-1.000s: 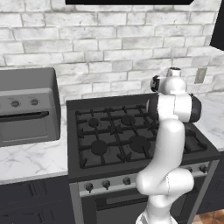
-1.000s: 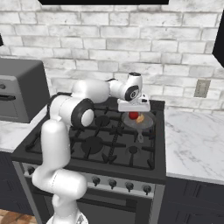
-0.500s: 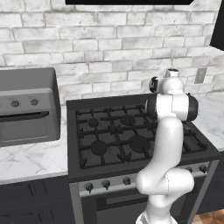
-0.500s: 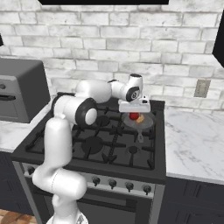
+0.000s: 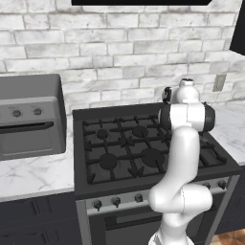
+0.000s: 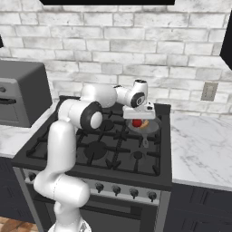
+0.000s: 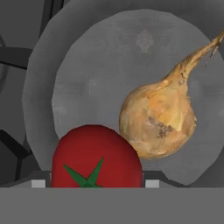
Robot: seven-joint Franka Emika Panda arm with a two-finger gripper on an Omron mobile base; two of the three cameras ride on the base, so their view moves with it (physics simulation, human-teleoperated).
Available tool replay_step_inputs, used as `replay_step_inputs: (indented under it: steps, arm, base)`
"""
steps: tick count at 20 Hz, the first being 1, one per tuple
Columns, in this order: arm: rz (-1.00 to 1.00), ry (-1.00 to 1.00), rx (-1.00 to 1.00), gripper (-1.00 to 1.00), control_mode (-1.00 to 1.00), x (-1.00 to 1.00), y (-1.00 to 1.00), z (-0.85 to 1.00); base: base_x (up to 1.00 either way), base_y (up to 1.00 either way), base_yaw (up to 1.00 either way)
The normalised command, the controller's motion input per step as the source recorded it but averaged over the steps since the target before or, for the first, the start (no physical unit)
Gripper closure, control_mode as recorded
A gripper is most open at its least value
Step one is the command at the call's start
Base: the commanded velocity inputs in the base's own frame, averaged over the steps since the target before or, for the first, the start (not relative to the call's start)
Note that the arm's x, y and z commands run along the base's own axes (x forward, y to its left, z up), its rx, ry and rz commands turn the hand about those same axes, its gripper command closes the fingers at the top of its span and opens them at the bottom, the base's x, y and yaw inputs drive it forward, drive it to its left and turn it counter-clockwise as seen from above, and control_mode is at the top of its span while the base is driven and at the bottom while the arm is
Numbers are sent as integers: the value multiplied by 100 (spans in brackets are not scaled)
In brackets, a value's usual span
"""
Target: Place the pan on the rear right burner on the stove. Then place the tomato and the onion in the pan and turn on the rear right burner.
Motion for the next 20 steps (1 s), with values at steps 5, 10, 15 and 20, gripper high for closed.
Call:
replay_step_inputs:
  steps: [5, 10, 15, 20]
  arm:
    - [0, 4, 0, 100, -100, 19, 0, -22]
    - [0, 4, 0, 100, -100, 11, 0, -22]
    - [0, 5, 0, 100, -100, 0, 0, -25]
    - [0, 6, 0, 100, -100, 0, 2, -17]
  base:
    - [0, 0, 0]
    - [0, 0, 0]
    - [0, 0, 0]
    - [0, 0, 0]
